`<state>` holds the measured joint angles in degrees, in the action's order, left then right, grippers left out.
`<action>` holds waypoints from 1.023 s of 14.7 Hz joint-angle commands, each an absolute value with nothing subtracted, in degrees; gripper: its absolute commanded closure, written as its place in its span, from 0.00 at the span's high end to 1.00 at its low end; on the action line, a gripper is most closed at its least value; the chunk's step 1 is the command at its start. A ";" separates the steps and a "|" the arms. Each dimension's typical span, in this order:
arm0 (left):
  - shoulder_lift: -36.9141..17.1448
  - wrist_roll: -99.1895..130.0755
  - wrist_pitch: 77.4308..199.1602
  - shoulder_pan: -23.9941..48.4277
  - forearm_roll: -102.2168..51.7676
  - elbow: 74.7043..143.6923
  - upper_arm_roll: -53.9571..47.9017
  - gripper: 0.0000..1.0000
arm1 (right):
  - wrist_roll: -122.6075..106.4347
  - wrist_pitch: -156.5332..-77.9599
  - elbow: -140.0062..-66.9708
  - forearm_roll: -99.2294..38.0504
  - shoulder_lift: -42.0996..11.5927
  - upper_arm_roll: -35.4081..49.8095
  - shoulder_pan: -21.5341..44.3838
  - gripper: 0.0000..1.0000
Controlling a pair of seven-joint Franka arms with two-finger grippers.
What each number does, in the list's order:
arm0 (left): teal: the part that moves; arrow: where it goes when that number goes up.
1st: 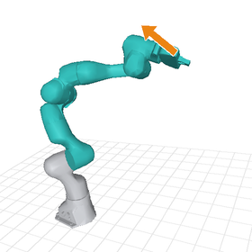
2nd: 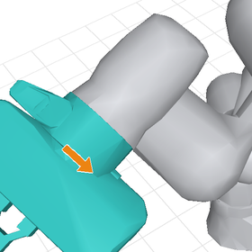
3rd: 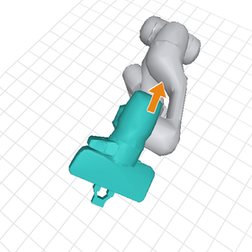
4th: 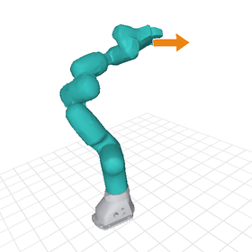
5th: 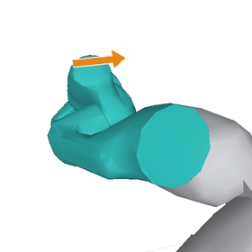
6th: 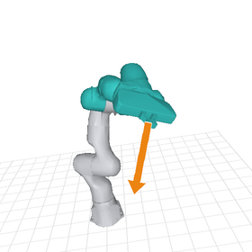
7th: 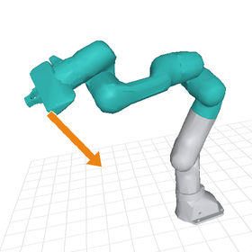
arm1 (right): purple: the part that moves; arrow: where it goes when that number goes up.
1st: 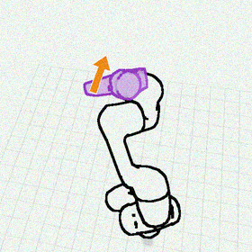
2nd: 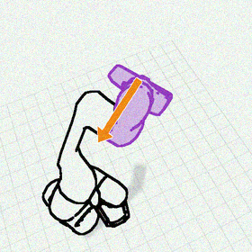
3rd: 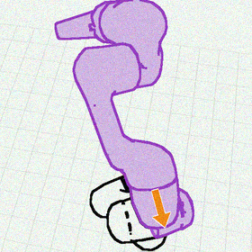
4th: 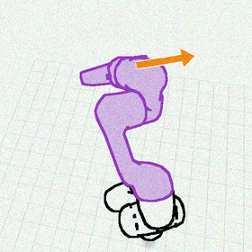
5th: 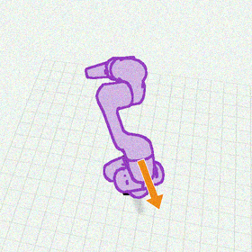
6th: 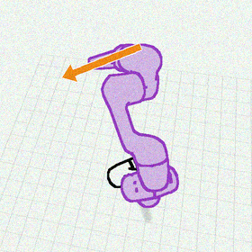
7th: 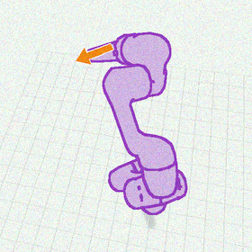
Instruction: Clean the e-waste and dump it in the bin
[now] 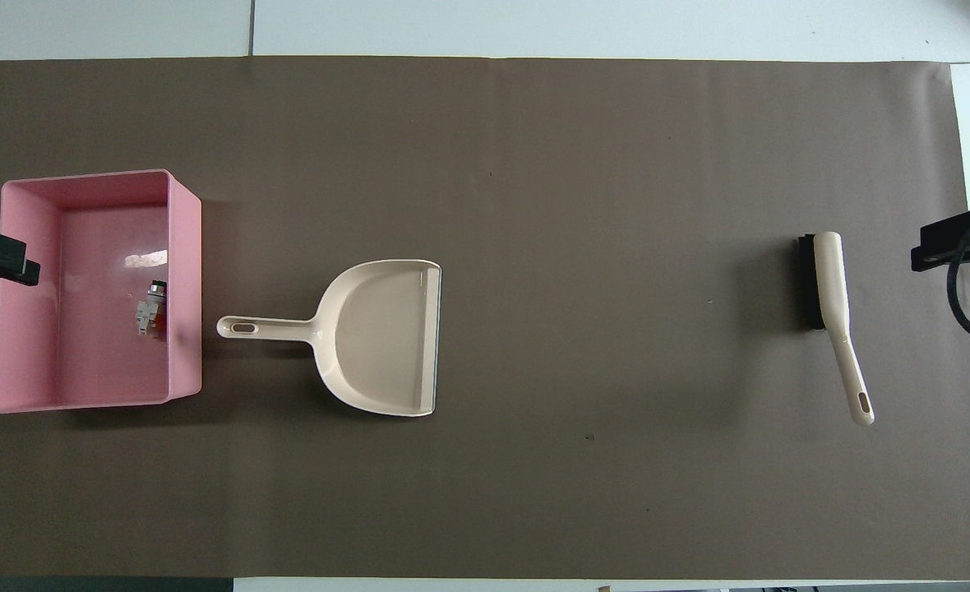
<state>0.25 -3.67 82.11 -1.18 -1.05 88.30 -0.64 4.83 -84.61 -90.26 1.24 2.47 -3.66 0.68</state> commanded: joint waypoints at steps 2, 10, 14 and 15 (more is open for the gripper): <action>0.35 -3.08 80.60 -1.41 -1.76 87.89 -0.79 0.98 | 5.54 -84.46 -91.41 0.79 3.52 -3.96 0.97 1.00; 0.35 -2.73 80.60 -1.49 -1.58 87.89 -0.79 0.99 | 5.45 -84.11 -91.76 0.79 3.69 -3.87 1.49 1.00; 0.35 -2.81 80.60 -1.76 -1.58 87.89 -0.79 0.99 | 5.27 -84.20 -91.76 0.88 3.69 -3.96 0.88 1.00; 0.35 -2.81 80.60 -1.67 -1.58 87.89 -0.79 0.99 | 5.45 -84.37 -91.76 0.88 3.69 -3.96 0.97 1.00</action>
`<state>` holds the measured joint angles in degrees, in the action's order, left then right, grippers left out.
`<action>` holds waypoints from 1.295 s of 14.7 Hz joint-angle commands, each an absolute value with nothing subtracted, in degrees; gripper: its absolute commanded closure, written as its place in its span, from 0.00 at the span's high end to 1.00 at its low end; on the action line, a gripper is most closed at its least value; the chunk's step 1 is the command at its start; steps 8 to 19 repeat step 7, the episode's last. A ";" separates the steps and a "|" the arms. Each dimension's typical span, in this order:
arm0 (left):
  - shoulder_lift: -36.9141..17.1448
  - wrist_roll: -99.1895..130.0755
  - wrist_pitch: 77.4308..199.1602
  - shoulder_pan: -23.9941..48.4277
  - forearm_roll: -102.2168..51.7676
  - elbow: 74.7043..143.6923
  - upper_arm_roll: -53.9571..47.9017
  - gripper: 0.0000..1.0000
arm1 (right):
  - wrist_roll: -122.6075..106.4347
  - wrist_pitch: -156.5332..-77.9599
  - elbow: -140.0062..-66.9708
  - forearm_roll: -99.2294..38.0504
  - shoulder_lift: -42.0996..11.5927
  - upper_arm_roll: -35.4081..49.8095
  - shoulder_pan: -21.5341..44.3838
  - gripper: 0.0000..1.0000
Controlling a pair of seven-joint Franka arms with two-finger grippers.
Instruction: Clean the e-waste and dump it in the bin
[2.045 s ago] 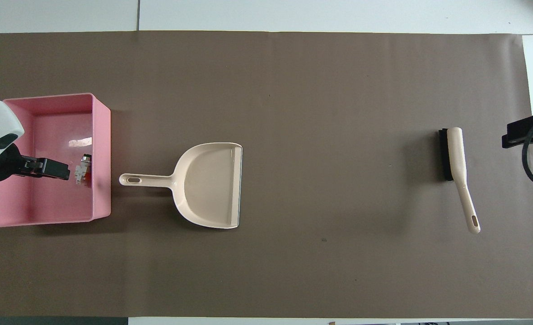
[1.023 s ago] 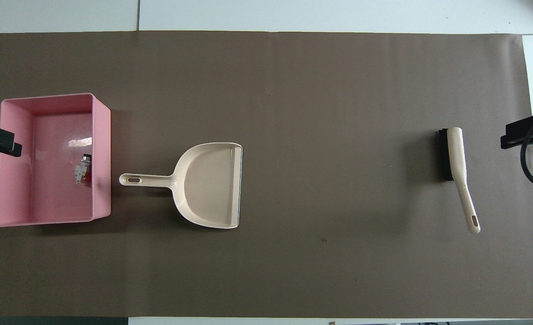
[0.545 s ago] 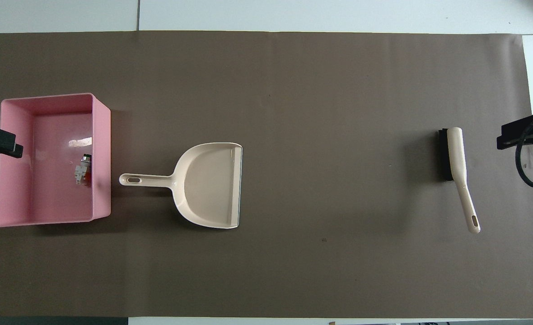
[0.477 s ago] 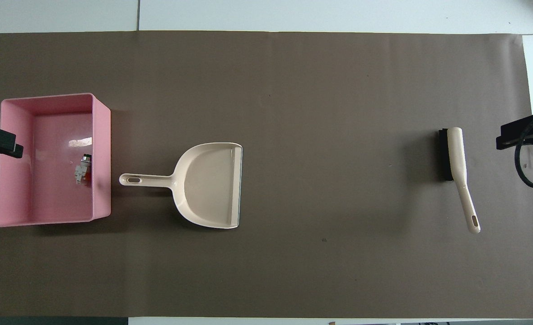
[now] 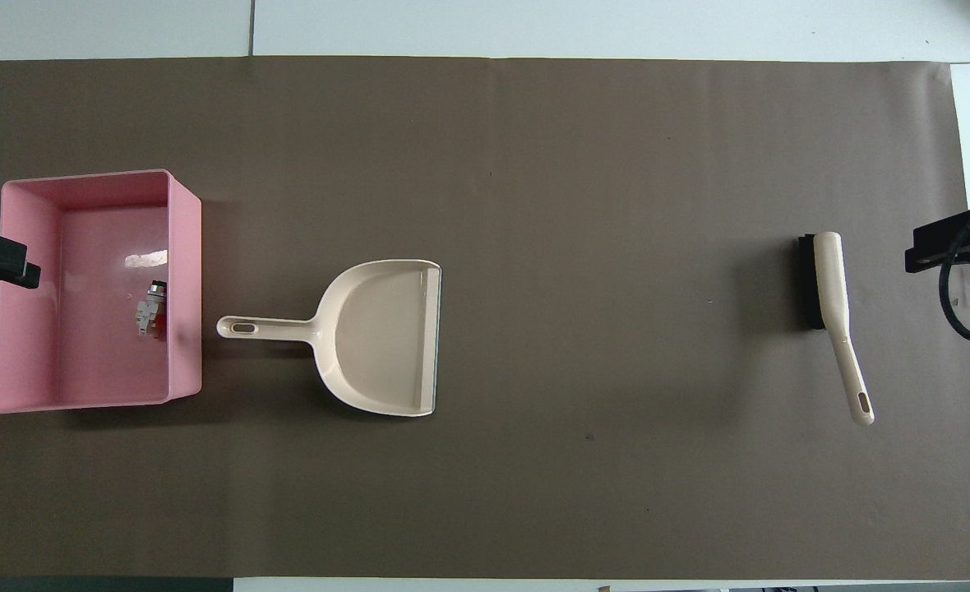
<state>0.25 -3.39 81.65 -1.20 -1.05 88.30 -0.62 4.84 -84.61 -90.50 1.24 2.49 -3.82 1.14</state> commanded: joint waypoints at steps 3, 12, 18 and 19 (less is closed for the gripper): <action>0.35 -2.73 80.60 -1.67 -1.50 87.89 -0.79 0.99 | 5.54 -84.46 -91.76 0.88 3.69 -3.96 1.49 1.00; 0.35 -2.81 80.60 -1.67 -1.58 87.89 -0.79 0.99 | 5.36 -84.11 -91.76 0.53 3.69 -3.96 1.23 1.00; 0.35 -2.81 80.60 -1.67 -1.58 87.89 -0.79 0.99 | 5.36 -84.11 -91.76 0.53 3.69 -3.96 1.23 1.00; 0.35 -2.81 80.60 -1.67 -1.58 87.89 -0.79 0.99 | 5.36 -84.11 -91.76 0.53 3.69 -3.96 1.23 1.00</action>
